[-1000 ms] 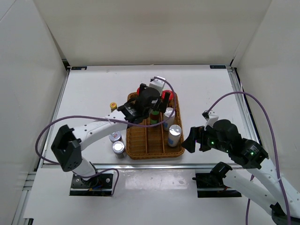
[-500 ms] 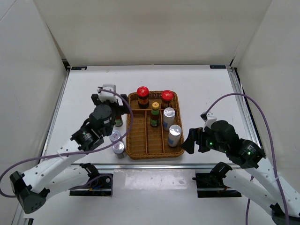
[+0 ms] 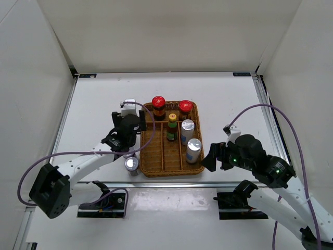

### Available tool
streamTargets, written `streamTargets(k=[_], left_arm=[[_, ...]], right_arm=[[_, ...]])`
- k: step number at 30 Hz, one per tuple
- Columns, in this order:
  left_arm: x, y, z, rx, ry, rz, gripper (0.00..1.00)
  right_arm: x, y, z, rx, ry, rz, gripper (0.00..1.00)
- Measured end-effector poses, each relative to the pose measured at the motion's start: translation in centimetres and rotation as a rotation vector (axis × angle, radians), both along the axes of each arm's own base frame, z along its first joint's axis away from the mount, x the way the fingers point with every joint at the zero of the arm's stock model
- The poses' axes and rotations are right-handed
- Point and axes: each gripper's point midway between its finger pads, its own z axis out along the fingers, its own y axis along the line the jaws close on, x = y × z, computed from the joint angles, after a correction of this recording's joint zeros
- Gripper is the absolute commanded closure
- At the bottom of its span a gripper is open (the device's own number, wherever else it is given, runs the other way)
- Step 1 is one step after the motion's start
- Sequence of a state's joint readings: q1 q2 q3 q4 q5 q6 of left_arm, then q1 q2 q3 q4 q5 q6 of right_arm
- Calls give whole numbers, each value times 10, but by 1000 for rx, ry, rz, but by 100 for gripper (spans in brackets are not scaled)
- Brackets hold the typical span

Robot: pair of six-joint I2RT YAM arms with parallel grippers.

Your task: Organize the condiment bottles

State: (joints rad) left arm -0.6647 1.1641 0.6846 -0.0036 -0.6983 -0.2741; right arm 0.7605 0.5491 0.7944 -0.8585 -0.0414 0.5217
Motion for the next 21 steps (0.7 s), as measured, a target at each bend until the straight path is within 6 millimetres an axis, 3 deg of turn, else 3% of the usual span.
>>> streamTargets(k=[3,7,8,10,13,15,18,21], left_arm=[[6,5,-9,-11,15,35,14],[10,12,-8,-25,6,68,55],[10,13,-6,-19,2,65,72],[8,14,-4,-20,3,59,86],[2,18,3,10,16,48,89],[1,20,18,28,11,43,89],[-1,19,60,12,-57,27,89],[-14,5,110,-50,-158,-35,89]], right_arm=[[0,0,1,5,-5,0,0],[-1,0,1,6,-5,1,0],[-1,0,1,6,-4,2,0],[-1,0,1,6,-3,3,0],[-1,0,1,6,-3,3,0],[-1,0,1,6,-2,3,0],[-1,0,1,6,-2,3,0],[-1,0,1,7,0,5,0]])
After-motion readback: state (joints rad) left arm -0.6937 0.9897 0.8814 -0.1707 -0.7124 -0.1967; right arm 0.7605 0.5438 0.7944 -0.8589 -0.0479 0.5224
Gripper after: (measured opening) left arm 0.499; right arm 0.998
